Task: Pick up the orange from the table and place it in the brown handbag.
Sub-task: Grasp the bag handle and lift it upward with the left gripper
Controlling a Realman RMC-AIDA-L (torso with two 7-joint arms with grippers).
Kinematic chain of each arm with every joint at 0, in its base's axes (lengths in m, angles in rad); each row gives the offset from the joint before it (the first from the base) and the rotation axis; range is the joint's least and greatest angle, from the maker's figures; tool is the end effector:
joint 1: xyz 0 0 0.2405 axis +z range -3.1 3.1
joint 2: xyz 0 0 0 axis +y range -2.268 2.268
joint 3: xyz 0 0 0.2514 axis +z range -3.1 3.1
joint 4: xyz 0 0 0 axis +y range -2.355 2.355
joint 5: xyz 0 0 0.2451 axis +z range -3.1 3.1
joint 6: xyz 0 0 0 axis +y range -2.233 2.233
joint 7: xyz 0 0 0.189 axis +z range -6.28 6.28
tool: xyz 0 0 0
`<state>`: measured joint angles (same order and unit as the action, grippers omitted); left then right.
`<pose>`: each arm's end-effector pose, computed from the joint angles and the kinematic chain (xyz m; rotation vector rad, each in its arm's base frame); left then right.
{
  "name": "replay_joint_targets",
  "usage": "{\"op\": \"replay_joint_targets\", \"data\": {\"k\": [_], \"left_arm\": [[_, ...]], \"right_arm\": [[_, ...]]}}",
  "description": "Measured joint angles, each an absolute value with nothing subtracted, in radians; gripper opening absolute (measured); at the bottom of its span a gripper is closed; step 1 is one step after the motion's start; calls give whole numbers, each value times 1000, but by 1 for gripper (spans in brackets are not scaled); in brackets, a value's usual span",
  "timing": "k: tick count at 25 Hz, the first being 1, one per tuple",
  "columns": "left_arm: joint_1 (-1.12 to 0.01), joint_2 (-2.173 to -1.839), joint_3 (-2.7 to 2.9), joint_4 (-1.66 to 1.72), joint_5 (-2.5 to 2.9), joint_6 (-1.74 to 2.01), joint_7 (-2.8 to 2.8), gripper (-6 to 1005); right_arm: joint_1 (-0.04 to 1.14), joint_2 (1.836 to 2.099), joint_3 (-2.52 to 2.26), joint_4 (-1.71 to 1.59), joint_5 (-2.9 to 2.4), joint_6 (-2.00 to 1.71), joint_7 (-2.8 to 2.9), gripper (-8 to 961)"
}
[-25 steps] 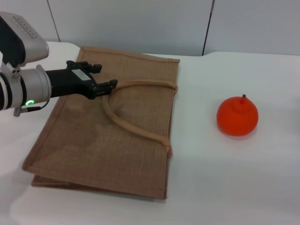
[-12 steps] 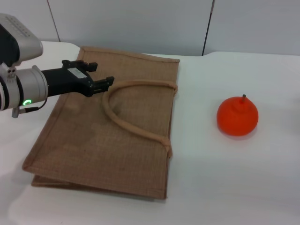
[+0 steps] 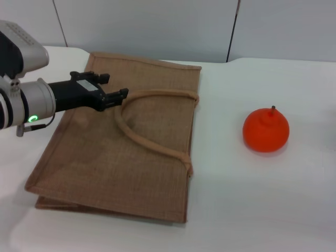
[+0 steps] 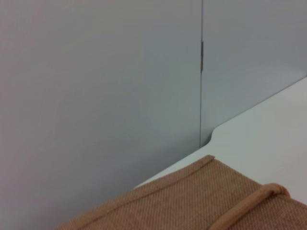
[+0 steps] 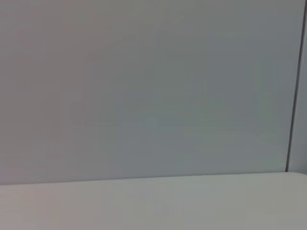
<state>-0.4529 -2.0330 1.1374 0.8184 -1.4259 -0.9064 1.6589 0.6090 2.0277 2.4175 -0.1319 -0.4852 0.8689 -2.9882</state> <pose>-0.2762 0.4548 -0.0147 -2.3352 -0.5702 -0.3724 0.4119 0.4119 -0.0258 -1.5128 0.8332 0.3904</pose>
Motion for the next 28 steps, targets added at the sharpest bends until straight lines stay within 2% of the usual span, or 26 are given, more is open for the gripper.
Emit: {"op": "replay_joint_targets", "data": {"k": [13, 28], "left_arm": [[-464, -2031, 1135, 751, -1498, -878, 1690, 664], [-549, -2020, 1135, 621, -1488, -852, 1667, 663]], "right_arm": [[609, 2028, 2418, -133, -488, 868, -2988, 866], [609, 2029, 2418, -134, -488, 870, -2988, 866]]}}
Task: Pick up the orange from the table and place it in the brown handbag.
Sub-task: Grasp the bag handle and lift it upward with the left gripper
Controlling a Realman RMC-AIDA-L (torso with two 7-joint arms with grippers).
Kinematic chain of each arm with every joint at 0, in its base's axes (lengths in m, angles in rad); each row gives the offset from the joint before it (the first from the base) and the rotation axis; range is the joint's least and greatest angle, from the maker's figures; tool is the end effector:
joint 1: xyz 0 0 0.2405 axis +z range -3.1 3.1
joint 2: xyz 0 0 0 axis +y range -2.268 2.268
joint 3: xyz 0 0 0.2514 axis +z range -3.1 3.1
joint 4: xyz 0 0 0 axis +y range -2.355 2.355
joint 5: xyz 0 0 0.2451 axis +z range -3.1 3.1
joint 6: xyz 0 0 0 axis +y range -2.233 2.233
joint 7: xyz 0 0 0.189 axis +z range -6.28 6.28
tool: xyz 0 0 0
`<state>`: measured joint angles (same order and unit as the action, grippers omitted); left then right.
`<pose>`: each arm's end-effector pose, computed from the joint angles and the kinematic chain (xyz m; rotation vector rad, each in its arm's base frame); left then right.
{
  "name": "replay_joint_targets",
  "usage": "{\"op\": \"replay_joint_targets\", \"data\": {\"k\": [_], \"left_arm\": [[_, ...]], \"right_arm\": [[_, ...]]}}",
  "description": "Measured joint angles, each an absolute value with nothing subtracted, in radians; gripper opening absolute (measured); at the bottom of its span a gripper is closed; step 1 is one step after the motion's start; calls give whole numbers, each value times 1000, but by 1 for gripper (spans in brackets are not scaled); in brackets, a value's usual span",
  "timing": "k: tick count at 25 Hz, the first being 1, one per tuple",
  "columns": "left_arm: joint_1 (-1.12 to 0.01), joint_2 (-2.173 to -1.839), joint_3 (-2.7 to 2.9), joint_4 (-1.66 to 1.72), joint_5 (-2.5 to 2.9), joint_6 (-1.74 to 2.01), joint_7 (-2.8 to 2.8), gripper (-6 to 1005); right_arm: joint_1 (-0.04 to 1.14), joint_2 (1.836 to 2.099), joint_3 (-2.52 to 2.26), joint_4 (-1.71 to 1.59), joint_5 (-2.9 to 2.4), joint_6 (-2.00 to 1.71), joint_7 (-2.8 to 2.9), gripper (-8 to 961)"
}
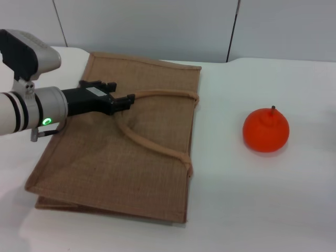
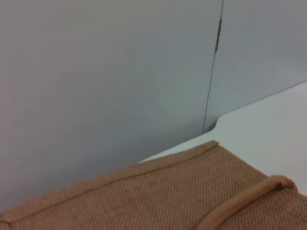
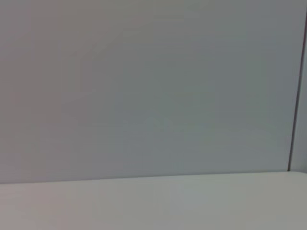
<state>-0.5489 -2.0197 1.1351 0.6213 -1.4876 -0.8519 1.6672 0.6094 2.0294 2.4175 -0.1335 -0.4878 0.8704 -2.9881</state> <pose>-0.2856 0.4632 -0.0396 -2.3260 -0.7096 -0.3865 0.4111 0.4116 -0.0274 -1.5165 0.8335 0.3916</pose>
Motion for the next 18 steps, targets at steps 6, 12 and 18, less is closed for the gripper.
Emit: {"op": "replay_joint_targets", "data": {"k": [6, 12, 18], "left_arm": [[-563, -2007, 1135, 597, -1485, -853, 1634, 663], [-565, -2001, 1135, 595, -1485, -853, 1606, 663], [-565, -2001, 1135, 595, -1485, -847, 1604, 662]], "right_arm": [[610, 2029, 2417, -134, -488, 870, -2988, 866], [610, 2029, 2418, -135, -488, 870, -2987, 866], [612, 2029, 2417, -135, -488, 870, -2987, 866]]}}
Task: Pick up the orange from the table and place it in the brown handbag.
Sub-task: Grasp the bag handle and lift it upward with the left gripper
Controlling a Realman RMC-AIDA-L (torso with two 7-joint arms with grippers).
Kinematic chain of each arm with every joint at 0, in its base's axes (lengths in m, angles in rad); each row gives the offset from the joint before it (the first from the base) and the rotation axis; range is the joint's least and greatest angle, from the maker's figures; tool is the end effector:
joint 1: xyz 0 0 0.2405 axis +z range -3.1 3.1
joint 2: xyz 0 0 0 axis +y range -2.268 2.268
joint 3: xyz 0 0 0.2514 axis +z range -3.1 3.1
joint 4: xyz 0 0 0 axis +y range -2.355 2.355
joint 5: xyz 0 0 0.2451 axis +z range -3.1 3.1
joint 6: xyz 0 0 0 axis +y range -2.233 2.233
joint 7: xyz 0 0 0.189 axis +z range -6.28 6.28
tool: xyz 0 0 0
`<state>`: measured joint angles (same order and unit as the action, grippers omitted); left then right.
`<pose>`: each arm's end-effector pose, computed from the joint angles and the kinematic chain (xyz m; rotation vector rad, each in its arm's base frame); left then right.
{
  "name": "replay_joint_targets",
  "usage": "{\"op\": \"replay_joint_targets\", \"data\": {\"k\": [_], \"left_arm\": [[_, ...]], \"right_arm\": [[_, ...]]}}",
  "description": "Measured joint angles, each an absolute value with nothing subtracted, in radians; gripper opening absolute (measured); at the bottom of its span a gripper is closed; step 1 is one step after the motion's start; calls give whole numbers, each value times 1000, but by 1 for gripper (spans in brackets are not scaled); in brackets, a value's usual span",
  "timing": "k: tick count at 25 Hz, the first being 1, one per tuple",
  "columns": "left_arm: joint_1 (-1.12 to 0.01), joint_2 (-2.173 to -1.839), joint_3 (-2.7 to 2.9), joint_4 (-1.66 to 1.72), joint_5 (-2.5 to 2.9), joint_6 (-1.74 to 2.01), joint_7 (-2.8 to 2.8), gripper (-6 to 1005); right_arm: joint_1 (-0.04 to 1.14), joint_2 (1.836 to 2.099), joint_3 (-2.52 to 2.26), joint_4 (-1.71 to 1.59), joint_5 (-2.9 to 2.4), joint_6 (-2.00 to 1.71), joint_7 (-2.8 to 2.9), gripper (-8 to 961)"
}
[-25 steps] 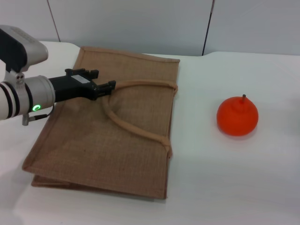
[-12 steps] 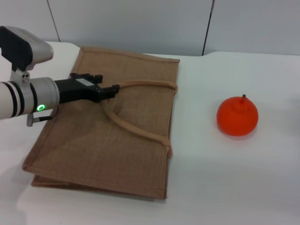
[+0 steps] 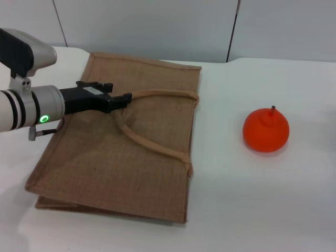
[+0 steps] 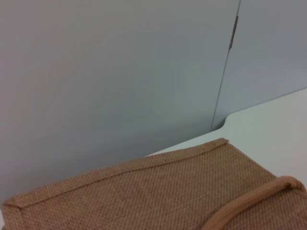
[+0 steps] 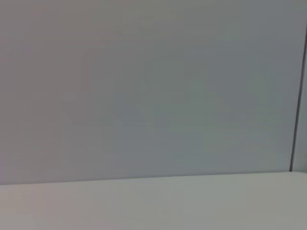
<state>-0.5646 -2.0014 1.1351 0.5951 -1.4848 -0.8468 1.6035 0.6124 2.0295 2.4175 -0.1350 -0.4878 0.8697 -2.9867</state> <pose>-0.2903 0.4663 -0.0357 -2.3065 -0.7869 -0.3916 0.4101 0.4124 -0.0279 -1.5180 0.8345 0.3938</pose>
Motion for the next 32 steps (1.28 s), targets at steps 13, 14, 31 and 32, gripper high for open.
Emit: {"op": "replay_joint_targets", "data": {"k": [13, 14, 31, 32], "left_arm": [[-571, -2003, 1135, 568, -1485, -842, 1601, 662], [-573, -2004, 1135, 565, -1485, -842, 1601, 662], [-587, -2006, 1135, 518, -1485, -797, 1605, 661], [-587, -2005, 1135, 518, -1485, -796, 1603, 661]], "right_arm": [[620, 2029, 2418, -141, -488, 870, -2985, 867], [622, 2029, 2418, -143, -488, 870, -2985, 867], [622, 2029, 2416, -146, -488, 870, -2985, 867], [622, 2029, 2416, -146, -488, 870, -2985, 867]]}}
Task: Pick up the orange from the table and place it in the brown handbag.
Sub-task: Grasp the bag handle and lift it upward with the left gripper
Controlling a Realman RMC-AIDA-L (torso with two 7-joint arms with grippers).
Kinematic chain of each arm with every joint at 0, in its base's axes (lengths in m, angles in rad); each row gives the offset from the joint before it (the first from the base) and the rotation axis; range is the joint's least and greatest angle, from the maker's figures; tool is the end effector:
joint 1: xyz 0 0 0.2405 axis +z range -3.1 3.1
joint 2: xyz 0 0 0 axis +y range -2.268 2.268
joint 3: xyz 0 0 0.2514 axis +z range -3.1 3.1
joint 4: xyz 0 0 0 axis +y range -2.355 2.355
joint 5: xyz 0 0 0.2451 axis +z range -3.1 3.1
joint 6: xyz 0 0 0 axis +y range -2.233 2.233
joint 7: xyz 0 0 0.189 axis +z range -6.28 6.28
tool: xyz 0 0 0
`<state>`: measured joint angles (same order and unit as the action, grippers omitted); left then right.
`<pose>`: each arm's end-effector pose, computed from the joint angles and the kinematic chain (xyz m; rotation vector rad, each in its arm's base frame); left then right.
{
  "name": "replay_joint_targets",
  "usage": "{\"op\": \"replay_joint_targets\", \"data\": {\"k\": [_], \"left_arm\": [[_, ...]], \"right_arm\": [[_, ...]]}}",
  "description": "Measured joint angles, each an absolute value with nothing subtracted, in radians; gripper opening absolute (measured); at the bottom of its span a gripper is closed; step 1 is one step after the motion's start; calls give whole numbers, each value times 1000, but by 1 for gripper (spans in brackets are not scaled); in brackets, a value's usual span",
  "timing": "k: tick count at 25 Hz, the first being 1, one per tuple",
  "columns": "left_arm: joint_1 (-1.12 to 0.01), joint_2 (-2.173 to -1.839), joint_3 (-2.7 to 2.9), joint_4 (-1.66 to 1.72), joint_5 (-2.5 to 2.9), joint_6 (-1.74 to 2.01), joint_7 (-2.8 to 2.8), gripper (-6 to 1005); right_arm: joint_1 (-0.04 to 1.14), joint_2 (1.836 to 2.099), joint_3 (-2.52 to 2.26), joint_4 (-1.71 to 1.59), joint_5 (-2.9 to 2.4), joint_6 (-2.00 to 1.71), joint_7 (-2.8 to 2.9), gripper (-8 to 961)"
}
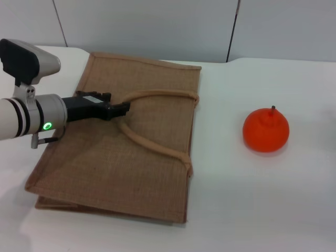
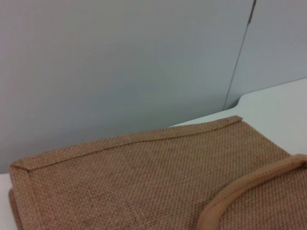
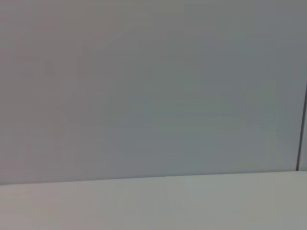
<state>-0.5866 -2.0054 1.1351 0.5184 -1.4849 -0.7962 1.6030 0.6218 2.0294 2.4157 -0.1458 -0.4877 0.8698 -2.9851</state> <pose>-0.3050 0.4635 -0.0487 -2.2807 -0.8581 -0.3494 0.4072 0.4136 -0.0311 -1.5266 0.8386 0.3977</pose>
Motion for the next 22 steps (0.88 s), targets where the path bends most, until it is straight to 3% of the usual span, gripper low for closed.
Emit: {"op": "replay_joint_targets", "data": {"k": [22], "left_arm": [[-614, -1999, 1135, 479, -1485, -787, 1600, 661]], "right_arm": [[623, 2029, 2414, -146, -488, 870, -2985, 867]]}}
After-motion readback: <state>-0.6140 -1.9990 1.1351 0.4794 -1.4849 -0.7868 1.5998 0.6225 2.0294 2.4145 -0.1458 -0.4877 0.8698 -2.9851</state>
